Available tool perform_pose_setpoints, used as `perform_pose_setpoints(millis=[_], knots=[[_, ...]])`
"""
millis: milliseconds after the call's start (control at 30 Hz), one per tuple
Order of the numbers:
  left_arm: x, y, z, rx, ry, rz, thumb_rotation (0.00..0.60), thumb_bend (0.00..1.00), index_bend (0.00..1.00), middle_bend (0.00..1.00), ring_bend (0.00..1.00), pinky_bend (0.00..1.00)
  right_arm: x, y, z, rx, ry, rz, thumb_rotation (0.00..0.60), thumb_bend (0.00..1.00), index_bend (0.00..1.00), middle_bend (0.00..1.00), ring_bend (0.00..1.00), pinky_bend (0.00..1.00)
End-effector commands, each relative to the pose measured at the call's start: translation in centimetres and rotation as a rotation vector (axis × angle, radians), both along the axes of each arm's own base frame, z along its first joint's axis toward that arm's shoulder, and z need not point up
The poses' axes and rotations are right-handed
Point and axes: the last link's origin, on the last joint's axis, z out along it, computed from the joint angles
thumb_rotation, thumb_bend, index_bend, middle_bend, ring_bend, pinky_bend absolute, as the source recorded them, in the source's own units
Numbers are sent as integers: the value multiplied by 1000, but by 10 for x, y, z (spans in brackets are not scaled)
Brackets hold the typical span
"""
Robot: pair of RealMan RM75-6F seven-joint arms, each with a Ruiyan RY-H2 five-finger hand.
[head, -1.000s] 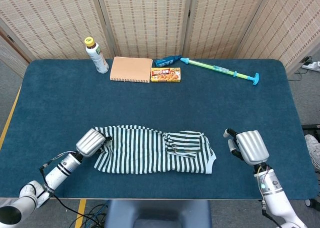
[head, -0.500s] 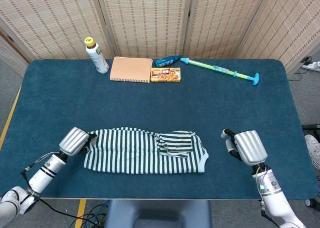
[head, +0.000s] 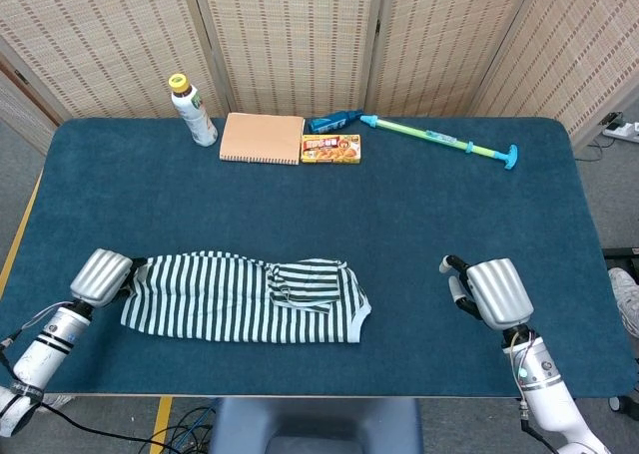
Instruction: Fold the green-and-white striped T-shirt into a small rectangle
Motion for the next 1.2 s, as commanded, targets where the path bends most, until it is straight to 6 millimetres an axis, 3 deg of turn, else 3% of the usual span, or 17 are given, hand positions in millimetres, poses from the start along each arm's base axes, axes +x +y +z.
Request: perform_pose_setpoints(millis=[33, 200, 533, 767, 1200], knots=[[8, -2, 5, -3, -31, 5, 600, 499, 650, 876, 818, 928, 0, 0, 3, -10, 0, 2, 600, 570, 439, 972, 1000, 1000], [43, -4, 3, -36, -60, -29, 600, 499, 649, 876, 817, 928, -1, 1, 10, -27, -5, 6, 600, 570, 439, 972, 1000, 1000], [145, -7, -17, -116, -58, -99, 600, 499, 634, 874, 817, 927, -13, 6, 24, -60, -16, -18, 600, 570, 439, 972, 1000, 1000], [203, -8, -31, -138, -42, -128, 600, 499, 623, 872, 815, 927, -21, 8, 31, -79, -20, -37, 600, 570, 439, 972, 1000, 1000], [273, -11, -68, -143, 7, -165, 600, 499, 620, 871, 814, 928, -29, 9, 38, -92, -24, -52, 600, 570, 441, 972, 1000, 1000]])
